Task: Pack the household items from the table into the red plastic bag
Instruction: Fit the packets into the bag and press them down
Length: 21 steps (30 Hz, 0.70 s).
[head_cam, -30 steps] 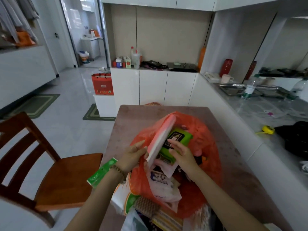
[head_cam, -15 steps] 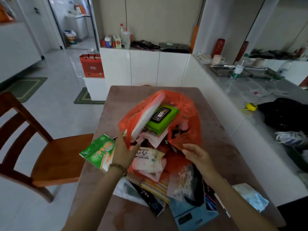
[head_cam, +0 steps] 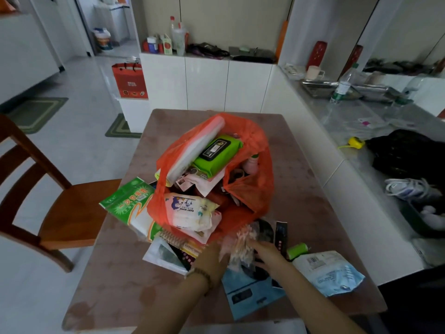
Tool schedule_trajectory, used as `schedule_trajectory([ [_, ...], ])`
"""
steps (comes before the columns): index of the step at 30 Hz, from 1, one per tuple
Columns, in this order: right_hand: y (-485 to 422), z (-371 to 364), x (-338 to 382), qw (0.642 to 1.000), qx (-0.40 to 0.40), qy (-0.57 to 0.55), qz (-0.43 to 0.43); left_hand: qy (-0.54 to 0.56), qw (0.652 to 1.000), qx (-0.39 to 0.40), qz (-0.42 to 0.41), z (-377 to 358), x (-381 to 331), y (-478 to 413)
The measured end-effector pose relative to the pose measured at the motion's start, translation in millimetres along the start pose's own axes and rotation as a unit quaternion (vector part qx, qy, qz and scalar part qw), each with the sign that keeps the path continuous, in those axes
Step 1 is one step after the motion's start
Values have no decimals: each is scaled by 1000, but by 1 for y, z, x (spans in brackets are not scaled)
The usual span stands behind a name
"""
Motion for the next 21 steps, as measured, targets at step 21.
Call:
schedule_trajectory([
  [21,47,85,-15,993,-12,-115,-2,328,926,180,53,-18,-37,6],
])
Point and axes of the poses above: each hand's wrist, its own y-axis away from the middle knuckle, its own z-axis out of the back of the hand, x = y × z, the point moved 4 cm from there along -y, towards the middle knuckle, and after that the axes turned 15 degrees about z, right-handed, at the moved point
